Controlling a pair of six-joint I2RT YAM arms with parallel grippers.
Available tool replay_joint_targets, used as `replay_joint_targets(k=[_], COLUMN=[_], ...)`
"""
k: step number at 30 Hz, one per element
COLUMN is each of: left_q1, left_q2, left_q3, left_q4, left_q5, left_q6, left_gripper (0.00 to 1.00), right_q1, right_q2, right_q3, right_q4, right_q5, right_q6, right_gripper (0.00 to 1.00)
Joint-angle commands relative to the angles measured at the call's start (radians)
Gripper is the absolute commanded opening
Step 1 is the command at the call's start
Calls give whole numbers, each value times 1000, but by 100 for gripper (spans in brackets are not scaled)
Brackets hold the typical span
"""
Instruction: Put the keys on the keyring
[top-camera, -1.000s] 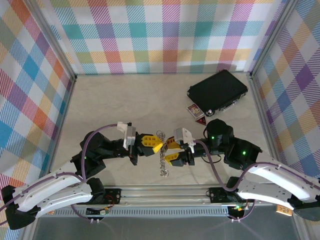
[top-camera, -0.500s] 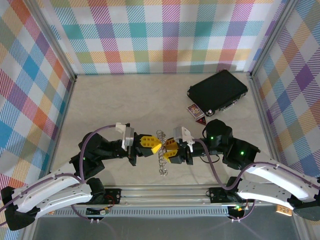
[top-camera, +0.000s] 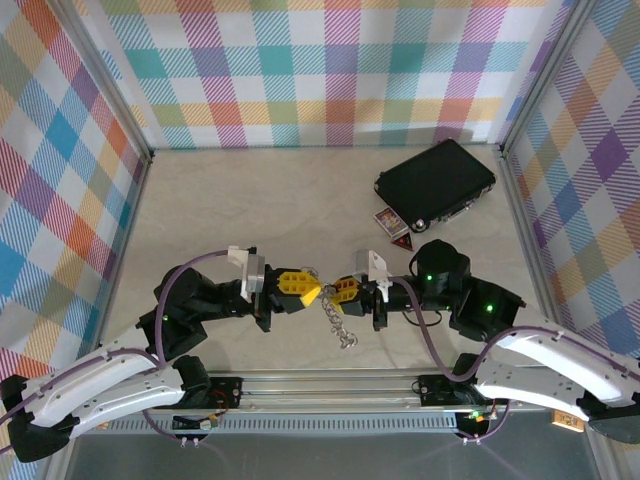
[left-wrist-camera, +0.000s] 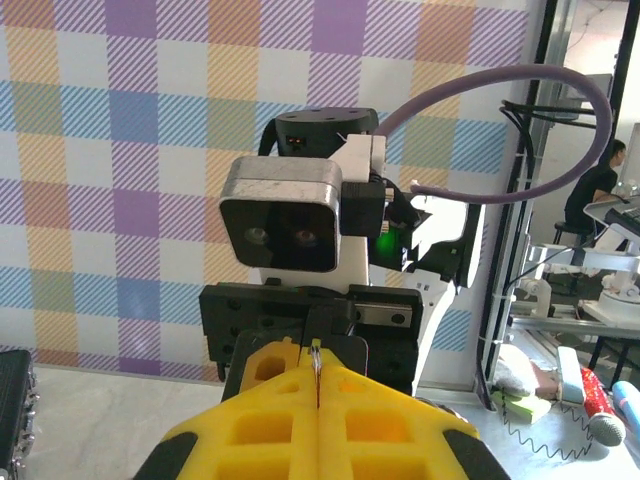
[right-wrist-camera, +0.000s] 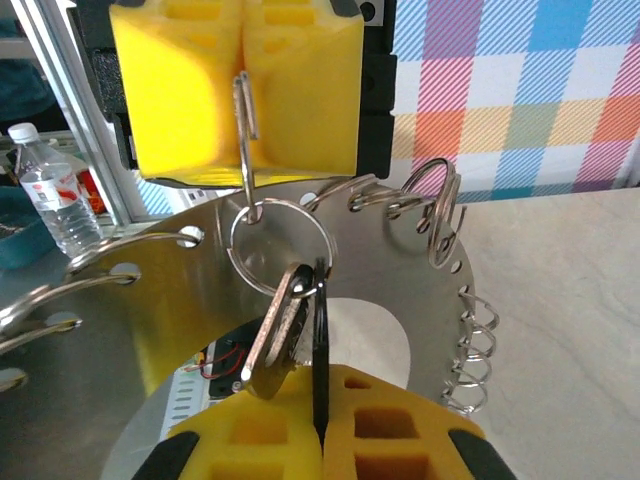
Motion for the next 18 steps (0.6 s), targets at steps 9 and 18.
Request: replay_joint_targets(k=[9, 18], left_q1=[-2, -2], left_q2=[0, 51], left_q3=[15, 58], left_q4=[-65, -223], left_q5=[-40, -37], left_q6=[76, 158], left_gripper=[0, 0], right_q1=[0, 0], right_q2=[-34, -31], right_q3=[44, 80], right_q4=[-132, -211], right_q5=[130, 168], right_q6=[-100, -127], right_gripper=[0, 0])
